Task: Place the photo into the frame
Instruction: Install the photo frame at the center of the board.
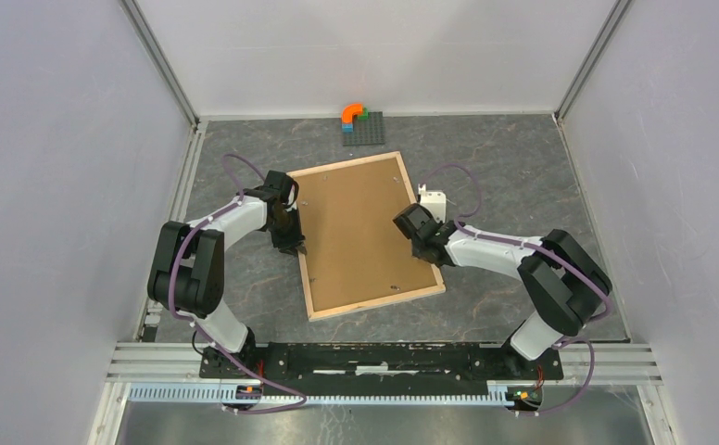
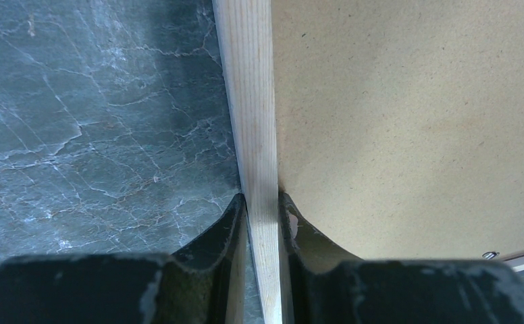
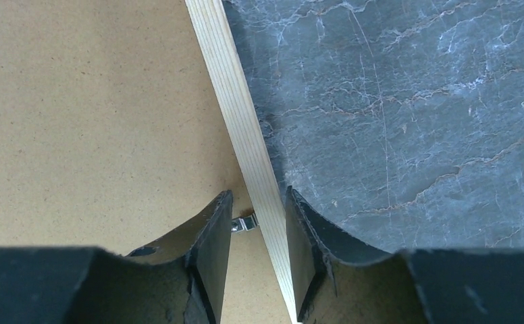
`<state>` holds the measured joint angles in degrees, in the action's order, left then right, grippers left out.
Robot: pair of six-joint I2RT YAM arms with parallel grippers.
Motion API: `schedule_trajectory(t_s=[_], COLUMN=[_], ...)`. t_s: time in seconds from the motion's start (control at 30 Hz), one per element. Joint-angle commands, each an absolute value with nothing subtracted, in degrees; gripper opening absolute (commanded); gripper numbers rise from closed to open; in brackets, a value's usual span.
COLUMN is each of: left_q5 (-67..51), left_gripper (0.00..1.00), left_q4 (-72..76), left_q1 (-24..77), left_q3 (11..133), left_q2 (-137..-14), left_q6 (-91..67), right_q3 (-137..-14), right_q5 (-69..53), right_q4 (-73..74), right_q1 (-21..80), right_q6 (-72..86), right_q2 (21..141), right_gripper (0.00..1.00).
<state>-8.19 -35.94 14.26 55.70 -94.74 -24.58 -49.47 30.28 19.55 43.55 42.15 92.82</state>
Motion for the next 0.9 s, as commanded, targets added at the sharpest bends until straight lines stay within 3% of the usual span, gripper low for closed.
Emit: schedule_trajectory(t_s=[0.0, 0.17, 0.43, 0.67, 0.87], left_q5=[-13.1, -11.9, -11.6, -9.8, -10.1], left_gripper=[0.02, 0.02, 0.02, 0.02, 0.02], left_q4=[-35.4, -35.4, -35.6, -35.9, -36.0], left_q1=[14.9, 14.9, 15.0, 15.1, 15.3], left_q3=[55.8, 56.0, 56.1, 56.3, 55.6], left_q2=[-93.2, -93.2, -93.4, -92.0, -91.6], left_q6=[-24.1, -23.9, -23.3, -22.6, -22.5], right_q3=[-47.7, -44.0, -42.9, -49.6, -62.2], right_q5=[24.3, 20.4, 21.4, 18.6, 18.1], right_q4=[21.8, 14.7, 5.8, 0.4, 0.4], right_q1=[45.0, 44.9, 43.7, 35.8, 33.3], right_q6=[44.2, 38.3, 21.7, 13.1, 14.5], right_q2=[96.8, 92.2, 86.8, 92.6, 103.5], right_gripper=[0.44, 0.60, 0.98, 0.98, 0.98])
